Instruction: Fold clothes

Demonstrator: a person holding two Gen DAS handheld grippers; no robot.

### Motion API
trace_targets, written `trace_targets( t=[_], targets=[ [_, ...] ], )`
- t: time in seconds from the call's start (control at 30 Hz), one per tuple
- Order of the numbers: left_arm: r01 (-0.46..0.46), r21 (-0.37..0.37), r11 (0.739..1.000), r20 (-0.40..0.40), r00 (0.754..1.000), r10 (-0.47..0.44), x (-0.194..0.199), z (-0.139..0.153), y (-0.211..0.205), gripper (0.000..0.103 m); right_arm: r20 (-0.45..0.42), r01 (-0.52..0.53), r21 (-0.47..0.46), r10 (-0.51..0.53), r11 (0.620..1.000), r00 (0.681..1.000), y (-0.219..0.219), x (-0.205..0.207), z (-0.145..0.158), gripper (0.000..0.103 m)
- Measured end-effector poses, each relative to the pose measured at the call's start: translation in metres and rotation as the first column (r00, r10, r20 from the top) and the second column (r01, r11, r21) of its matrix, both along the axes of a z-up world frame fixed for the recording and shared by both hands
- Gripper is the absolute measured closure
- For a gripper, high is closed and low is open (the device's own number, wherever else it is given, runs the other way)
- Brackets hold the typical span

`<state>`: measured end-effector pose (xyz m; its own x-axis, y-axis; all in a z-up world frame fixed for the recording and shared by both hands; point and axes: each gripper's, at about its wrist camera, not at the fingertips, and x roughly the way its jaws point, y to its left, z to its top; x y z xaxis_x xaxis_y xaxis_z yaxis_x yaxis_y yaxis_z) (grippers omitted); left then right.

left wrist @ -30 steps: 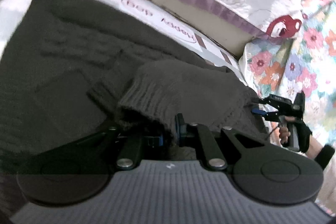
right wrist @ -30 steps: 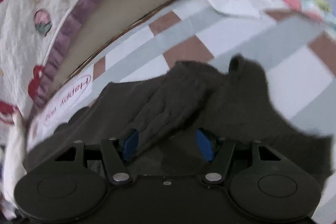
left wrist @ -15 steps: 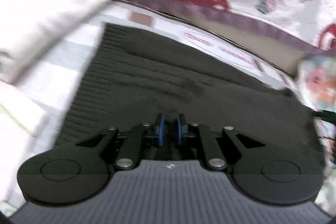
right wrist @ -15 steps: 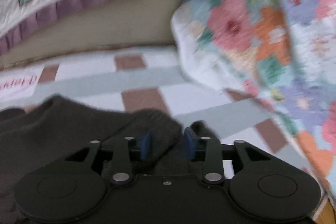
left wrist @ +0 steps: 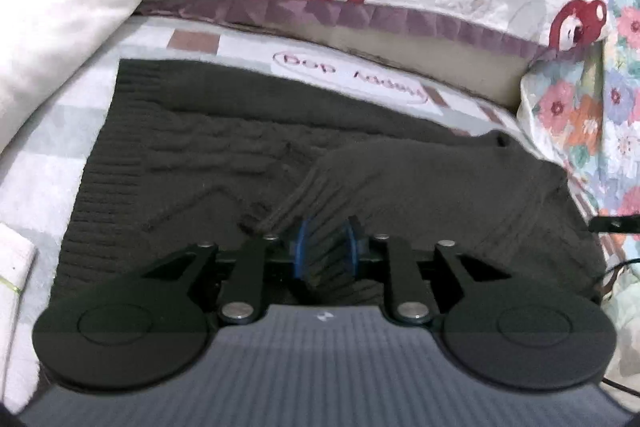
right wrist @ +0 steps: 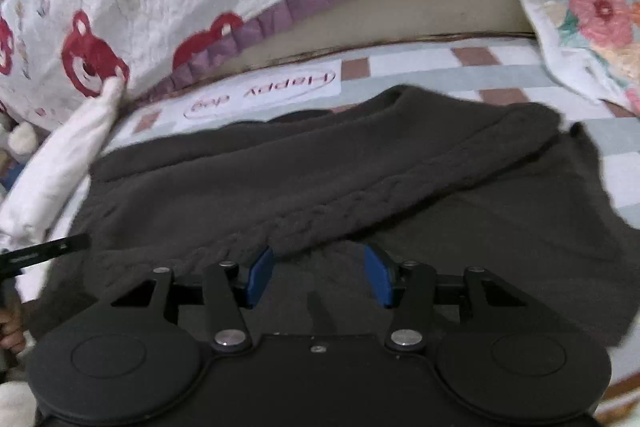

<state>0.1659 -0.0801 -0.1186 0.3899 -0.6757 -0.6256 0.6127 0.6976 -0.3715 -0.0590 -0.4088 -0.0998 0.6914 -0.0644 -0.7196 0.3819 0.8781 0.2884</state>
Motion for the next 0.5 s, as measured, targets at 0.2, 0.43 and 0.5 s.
trace_targets(
  t=[0.2,0.43,0.5],
  targets=[
    [0.074,0.080,0.994,0.013,0.997,-0.076,-0.025,0.012,-0.020,0.056,-0.007,0.181,-0.046,-0.181,0.982,0.983,-0.039,-0.102,0.023,0.036],
    [0.117,0.085,0.990,-0.106,0.989,-0.108,-0.052,0.068,-0.070,0.053,0.029,0.341,0.185,-0.352,0.922,0.936,-0.101,-0.162,-0.015,0.035],
    [0.147,0.079,0.986,-0.123,0.983,-0.136,-0.061,0.082,-0.097,0.052,0.080,0.352,0.291,-0.389,0.890,0.918,-0.114,-0.171,-0.025,0.035]
  ],
)
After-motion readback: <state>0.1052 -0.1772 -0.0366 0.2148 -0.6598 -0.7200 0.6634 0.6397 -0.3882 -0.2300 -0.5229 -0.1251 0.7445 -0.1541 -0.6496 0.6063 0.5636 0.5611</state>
